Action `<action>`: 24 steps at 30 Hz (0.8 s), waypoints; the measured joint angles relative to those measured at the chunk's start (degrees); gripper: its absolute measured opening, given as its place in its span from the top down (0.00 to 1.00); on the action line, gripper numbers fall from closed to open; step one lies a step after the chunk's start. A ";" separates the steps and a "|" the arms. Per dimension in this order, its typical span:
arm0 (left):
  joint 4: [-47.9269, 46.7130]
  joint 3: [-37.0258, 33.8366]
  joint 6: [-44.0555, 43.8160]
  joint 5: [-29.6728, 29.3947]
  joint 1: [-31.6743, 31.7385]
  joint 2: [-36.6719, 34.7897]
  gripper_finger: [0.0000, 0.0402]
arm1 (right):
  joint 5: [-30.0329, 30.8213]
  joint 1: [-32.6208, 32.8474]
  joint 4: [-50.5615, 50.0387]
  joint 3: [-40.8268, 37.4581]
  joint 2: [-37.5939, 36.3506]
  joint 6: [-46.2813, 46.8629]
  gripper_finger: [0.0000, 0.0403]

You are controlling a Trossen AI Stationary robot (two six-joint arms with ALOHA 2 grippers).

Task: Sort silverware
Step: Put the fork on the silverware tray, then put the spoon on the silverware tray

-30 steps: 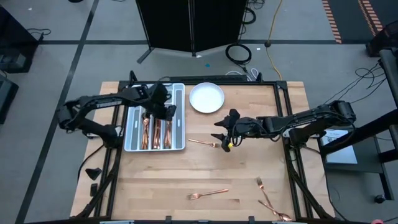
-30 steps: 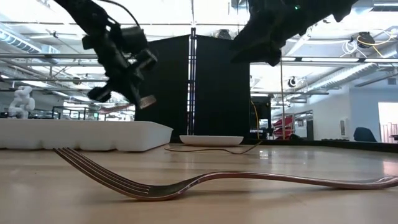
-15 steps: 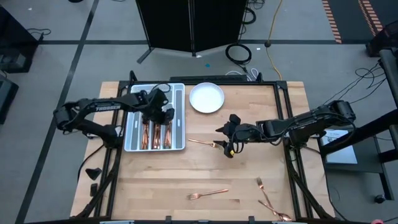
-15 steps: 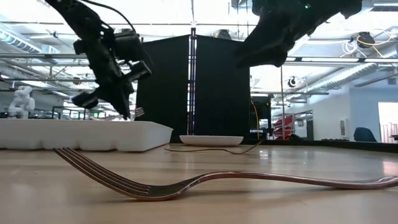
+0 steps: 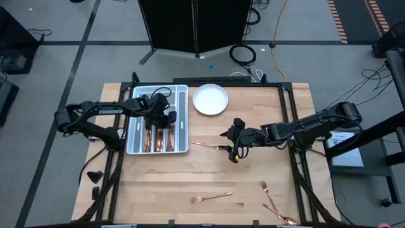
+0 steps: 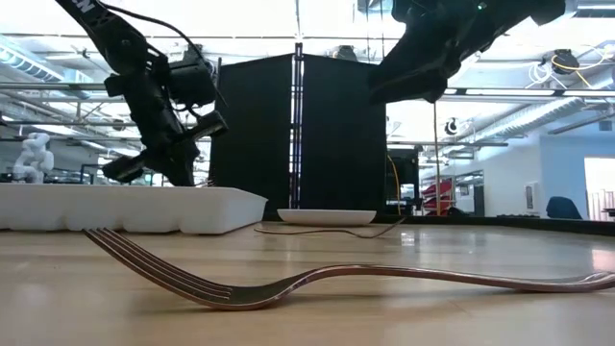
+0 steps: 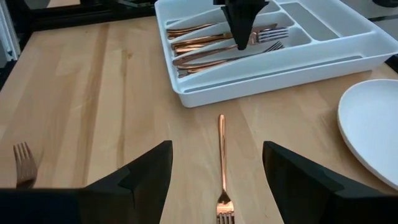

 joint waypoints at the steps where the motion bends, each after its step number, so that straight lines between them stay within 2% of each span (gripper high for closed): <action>1: 0.47 0.02 0.02 -0.25 0.00 0.00 1.00 | 0.00 0.00 0.04 0.00 0.00 0.00 0.40; 6: 0.31 0.04 0.04 -0.87 0.00 -0.02 0.96 | 0.26 0.00 0.16 0.00 0.00 0.04 0.40; 14: 0.26 0.04 1.01 -1.40 0.01 -0.01 0.80 | 0.24 0.00 0.55 0.00 -0.01 0.63 0.40; 19: -0.18 0.78 9.03 -0.61 2.10 -0.97 0.72 | 0.24 0.00 0.50 0.00 -0.02 1.07 0.40; 24: 0.34 3.37 14.20 -0.97 2.08 -4.73 0.70 | 0.17 0.00 0.50 0.00 -0.02 0.94 0.40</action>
